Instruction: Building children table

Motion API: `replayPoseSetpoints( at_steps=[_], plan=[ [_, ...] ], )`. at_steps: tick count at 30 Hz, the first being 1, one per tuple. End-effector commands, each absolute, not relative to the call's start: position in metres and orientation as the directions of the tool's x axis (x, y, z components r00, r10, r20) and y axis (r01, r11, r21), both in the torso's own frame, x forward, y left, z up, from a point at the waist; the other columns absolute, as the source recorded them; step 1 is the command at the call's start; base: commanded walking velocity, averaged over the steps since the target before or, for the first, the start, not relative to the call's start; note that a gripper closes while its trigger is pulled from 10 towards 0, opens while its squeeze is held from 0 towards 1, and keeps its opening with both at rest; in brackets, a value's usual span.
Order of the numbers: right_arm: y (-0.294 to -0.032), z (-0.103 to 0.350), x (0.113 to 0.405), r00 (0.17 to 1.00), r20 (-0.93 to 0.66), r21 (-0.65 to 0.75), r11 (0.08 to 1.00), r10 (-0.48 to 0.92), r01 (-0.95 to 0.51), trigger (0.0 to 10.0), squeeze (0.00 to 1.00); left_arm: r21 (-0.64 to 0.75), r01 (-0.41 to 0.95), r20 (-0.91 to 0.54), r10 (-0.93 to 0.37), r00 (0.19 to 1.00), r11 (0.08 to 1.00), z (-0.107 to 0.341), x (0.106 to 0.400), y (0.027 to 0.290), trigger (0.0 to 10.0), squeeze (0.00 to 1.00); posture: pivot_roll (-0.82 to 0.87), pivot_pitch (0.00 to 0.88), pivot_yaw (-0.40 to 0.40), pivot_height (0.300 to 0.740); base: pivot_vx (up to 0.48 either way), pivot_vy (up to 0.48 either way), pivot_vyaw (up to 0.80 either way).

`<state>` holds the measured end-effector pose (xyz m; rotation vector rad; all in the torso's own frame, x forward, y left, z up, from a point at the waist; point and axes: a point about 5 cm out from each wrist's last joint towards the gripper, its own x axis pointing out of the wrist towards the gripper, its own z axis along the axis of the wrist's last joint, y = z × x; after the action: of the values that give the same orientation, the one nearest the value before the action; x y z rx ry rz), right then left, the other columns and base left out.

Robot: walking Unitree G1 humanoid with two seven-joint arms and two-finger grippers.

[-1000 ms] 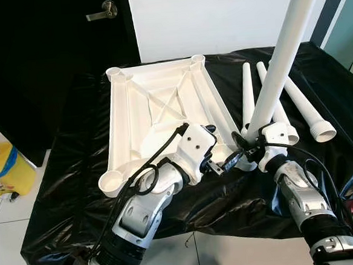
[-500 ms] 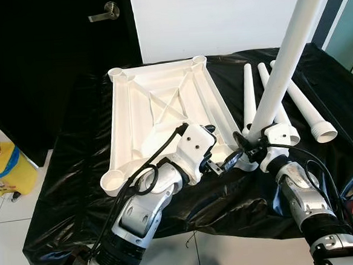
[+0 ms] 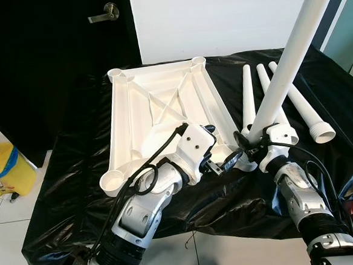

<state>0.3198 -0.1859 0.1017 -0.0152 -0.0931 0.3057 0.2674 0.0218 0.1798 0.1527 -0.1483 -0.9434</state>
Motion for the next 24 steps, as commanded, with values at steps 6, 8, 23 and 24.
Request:
replayPoseSetpoints(
  at_steps=[6,8,23,24],
  plan=[
    [-0.183,0.071,0.308,1.0,-0.025,0.083,0.997,-0.005,0.007,10.0,0.0,0.198,0.825,0.054,-0.847,0.53,0.529,0.181,0.265,0.021,10.0,0.0,-0.06,0.0,0.005,0.74,0.0,0.0,0.0],
    [-0.177,0.067,0.306,0.996,-0.043,0.11,0.99,-0.078,0.083,10.0,0.0,0.197,0.825,0.055,-0.846,0.531,0.53,0.181,0.264,0.021,10.0,0.0,-0.06,0.0,0.005,0.74,0.0,0.0,0.0],
    [-0.154,0.062,0.299,0.984,-0.068,0.208,0.962,-0.163,0.174,10.0,0.0,0.184,0.829,0.054,-0.847,0.528,0.528,0.18,0.262,0.019,10.0,0.0,-0.06,0.0,0.01,0.74,0.0,0.0,0.0],
    [-0.154,0.062,0.299,0.984,-0.068,0.208,0.962,-0.163,0.174,10.0,0.0,0.184,0.829,0.054,-0.847,0.528,0.528,0.18,0.262,0.019,10.0,0.0,-0.06,0.0,0.01,0.74,0.0,0.0,0.0]
  ],
)
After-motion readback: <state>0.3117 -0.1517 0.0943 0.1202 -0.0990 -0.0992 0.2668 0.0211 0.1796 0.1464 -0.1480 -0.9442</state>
